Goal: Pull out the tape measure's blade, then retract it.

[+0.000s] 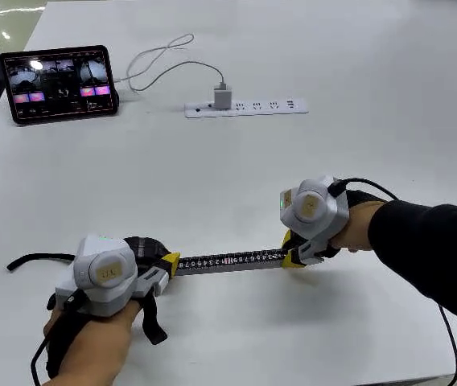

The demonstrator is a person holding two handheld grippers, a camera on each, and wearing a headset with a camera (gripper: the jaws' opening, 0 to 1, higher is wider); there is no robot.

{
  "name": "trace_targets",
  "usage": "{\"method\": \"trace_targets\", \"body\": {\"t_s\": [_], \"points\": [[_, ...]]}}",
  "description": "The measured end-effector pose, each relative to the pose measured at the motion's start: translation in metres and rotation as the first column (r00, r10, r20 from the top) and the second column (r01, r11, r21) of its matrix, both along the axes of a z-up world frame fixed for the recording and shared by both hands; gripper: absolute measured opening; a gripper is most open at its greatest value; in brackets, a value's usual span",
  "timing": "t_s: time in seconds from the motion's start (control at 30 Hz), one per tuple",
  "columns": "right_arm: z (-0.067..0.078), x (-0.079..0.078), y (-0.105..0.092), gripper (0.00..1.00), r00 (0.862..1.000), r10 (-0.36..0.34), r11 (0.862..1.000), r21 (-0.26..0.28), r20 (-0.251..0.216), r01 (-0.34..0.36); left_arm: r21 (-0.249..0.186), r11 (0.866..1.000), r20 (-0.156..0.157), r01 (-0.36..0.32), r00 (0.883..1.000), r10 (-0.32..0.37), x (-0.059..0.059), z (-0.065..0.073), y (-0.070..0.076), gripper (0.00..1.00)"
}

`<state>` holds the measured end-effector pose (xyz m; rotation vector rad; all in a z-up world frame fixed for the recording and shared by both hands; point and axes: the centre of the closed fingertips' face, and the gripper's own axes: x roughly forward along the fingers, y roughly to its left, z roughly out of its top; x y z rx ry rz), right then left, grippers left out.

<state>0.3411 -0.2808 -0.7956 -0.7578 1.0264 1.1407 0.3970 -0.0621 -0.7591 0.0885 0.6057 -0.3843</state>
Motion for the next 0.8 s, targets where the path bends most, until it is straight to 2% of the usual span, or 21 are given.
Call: {"method": "trace_targets", "body": {"t_s": [0.1,0.2,0.43,0.8], "points": [[0.0,0.001,0.003,0.09,1.0,-0.012,1.0,0.016,-0.013,0.012,-0.001,1.0,0.003,0.002,1.0,-0.001,0.0,0.0,0.0,0.61],[-0.001,0.002,0.008,0.09,1.0,0.007,1.0,0.001,-0.005,-0.007,0.0,1.0,0.004,0.001,1.0,-0.001,0.0,0.0,0.0,0.61],[0.0,0.001,0.011,0.09,1.0,-0.021,1.0,0.012,-0.01,0.021,0.001,1.0,0.0,0.004,1.0,-0.004,0.0,-0.001,0.0,0.61],[0.001,-0.001,0.016,0.09,1.0,-0.019,1.0,0.004,-0.006,0.019,0.0,1.0,-0.001,0.004,1.0,-0.004,0.0,0.0,0.0,0.61]]}}
